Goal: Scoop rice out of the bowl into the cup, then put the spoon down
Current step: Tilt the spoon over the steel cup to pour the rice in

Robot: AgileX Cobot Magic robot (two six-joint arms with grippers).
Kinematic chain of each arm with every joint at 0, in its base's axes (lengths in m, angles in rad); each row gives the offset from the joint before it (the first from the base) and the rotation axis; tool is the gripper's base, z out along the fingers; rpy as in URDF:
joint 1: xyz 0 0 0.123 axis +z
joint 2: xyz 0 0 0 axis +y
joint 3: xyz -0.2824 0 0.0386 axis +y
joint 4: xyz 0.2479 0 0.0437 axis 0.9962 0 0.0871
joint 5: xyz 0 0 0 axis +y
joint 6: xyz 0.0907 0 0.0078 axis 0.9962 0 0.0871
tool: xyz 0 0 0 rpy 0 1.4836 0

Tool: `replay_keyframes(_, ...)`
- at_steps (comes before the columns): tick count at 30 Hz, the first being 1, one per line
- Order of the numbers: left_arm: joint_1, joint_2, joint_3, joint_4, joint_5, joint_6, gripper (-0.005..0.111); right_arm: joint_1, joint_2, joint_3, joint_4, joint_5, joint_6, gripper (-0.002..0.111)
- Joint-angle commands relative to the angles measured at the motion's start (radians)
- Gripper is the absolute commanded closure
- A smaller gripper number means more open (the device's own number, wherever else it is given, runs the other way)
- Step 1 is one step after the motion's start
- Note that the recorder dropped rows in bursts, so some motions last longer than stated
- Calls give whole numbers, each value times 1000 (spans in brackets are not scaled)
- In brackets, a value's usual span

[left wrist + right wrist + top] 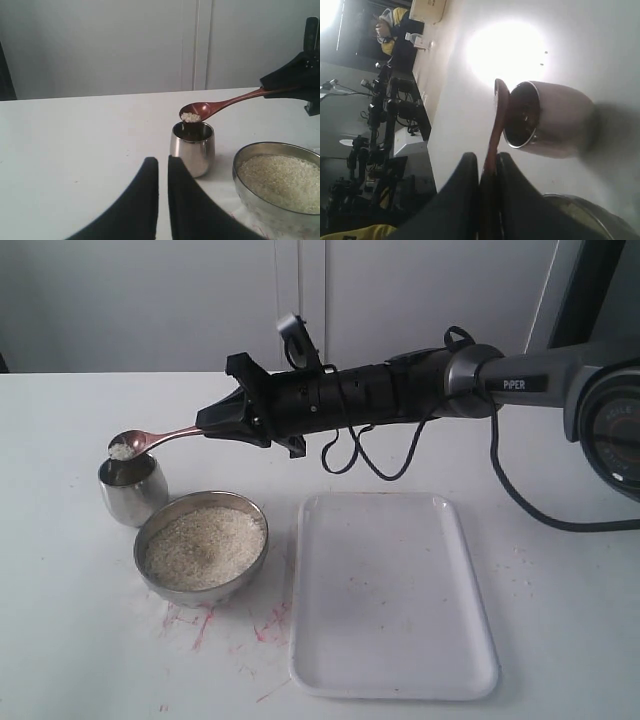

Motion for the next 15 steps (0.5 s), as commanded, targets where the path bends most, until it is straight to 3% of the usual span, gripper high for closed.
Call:
replay_keyframes(1,-5,-4,-3,-4,-5,-2,92,1,-11,-5,-4,14,-38,108)
replay_keyframes(15,-5,-4,-3,-4,-5,-2,92,1,-13,-5,-17,11,-184,108)
